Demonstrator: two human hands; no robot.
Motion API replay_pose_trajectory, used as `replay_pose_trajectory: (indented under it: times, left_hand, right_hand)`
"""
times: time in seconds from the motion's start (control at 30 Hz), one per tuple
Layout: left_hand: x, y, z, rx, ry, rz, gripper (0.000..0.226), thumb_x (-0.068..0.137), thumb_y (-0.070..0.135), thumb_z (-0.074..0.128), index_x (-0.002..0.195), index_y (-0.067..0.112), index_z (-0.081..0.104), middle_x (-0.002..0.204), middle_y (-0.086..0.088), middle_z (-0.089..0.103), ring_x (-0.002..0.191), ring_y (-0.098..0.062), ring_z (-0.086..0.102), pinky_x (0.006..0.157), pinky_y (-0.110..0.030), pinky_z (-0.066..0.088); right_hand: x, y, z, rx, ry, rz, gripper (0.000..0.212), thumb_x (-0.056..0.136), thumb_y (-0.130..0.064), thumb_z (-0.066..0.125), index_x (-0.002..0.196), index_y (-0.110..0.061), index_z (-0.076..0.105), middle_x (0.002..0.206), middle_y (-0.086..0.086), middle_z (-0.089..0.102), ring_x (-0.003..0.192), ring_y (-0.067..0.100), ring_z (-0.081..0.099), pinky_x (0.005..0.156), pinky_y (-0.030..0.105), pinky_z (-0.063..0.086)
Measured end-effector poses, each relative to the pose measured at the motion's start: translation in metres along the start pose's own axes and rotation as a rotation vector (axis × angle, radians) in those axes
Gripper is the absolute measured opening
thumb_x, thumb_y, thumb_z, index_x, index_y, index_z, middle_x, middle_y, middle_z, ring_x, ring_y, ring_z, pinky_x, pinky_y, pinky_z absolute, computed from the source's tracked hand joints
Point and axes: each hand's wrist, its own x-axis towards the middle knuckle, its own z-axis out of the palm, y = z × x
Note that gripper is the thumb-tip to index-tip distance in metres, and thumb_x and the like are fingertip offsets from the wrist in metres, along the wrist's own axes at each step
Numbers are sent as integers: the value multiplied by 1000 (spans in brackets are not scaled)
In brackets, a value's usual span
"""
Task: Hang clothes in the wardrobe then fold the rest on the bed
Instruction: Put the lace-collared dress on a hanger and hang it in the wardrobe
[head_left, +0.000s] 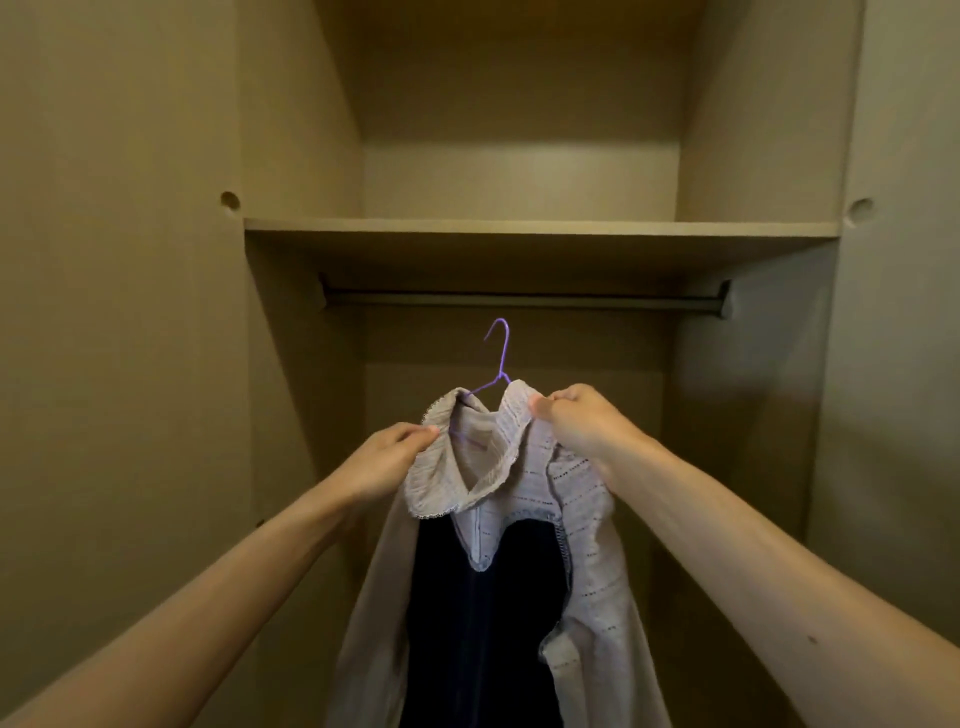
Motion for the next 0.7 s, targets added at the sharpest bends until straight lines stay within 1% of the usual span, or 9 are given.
replay_pose_trajectory:
  times: [0.1, 0.2, 0.27, 0.33, 0.4, 0.47, 0.5, 0.6, 0.7]
  left_hand:
    - [41, 12, 8, 39, -6, 56, 40, 102, 45, 48, 132, 21, 59, 130, 2, 62, 119, -12, 55, 98, -31, 41]
    - [79, 14, 13, 31, -14, 106, 40, 102, 43, 48, 134, 21, 57, 127, 6, 58, 118, -10, 51, 100, -30, 39]
    - [109, 9, 16, 8, -28, 131, 38, 102, 44, 49, 133, 23, 57, 126, 7, 58, 120, -11, 51, 100, -30, 39]
    - [139, 3, 17, -16, -50, 146, 29, 101, 43, 50, 124, 27, 59, 127, 5, 60, 123, -14, 54, 98, -31, 39]
    - [171, -3, 18, -53, -68, 155, 14, 102, 39, 51, 109, 31, 60, 123, 2, 64, 122, -17, 57, 95, -31, 40]
    - [198, -8, 18, -98, -91, 168, 11, 102, 33, 51, 101, 30, 62, 117, -2, 67, 117, -19, 60, 89, -29, 44]
    - [209, -9, 18, -114, -102, 173, 12, 102, 31, 51, 100, 29, 62, 115, -3, 67, 114, -19, 61, 86, -26, 44]
    - [244, -18, 20, -133, -117, 181, 13, 102, 33, 52, 101, 30, 64, 112, 2, 68, 109, -12, 62, 79, -16, 43]
    - [269, -28, 22, -158, -130, 177, 13, 102, 34, 52, 102, 31, 65, 109, 5, 68, 108, -10, 62, 78, -17, 44]
  right_hand:
    - [31, -4, -13, -32, 53, 9, 42, 104, -33, 50, 135, -6, 51, 138, 12, 56, 122, 26, 54, 91, 34, 38]
    - [67, -7, -18, -59, 90, 22, 41, 104, -33, 49, 138, -10, 48, 137, 9, 53, 122, 24, 51, 88, 34, 34]
    - [97, -9, -17, -85, 129, 31, 43, 104, -33, 50, 141, -10, 45, 136, 9, 53, 113, 21, 50, 88, 34, 35]
    - [126, -12, -17, -104, 163, 32, 45, 104, -32, 50, 143, -11, 43, 134, 9, 53, 110, 21, 49, 87, 34, 36]
    - [157, -14, -19, -119, 200, 40, 47, 104, -33, 51, 144, -11, 41, 134, 10, 53, 119, 24, 51, 93, 37, 39]
    - [187, -16, -23, -129, 234, 56, 50, 103, -33, 52, 146, -11, 40, 143, 12, 50, 131, 28, 49, 105, 41, 39]
    - [201, -17, -26, -128, 246, 61, 52, 103, -34, 53, 146, -11, 39, 146, 13, 49, 134, 30, 47, 107, 42, 39]
    - [247, -22, -35, -134, 276, 63, 57, 103, -32, 53, 152, -11, 32, 150, 16, 45, 136, 32, 45, 104, 41, 40]
    - [285, -27, -40, -136, 304, 70, 59, 104, -26, 51, 154, -8, 27, 152, 19, 42, 137, 33, 44, 92, 34, 39]
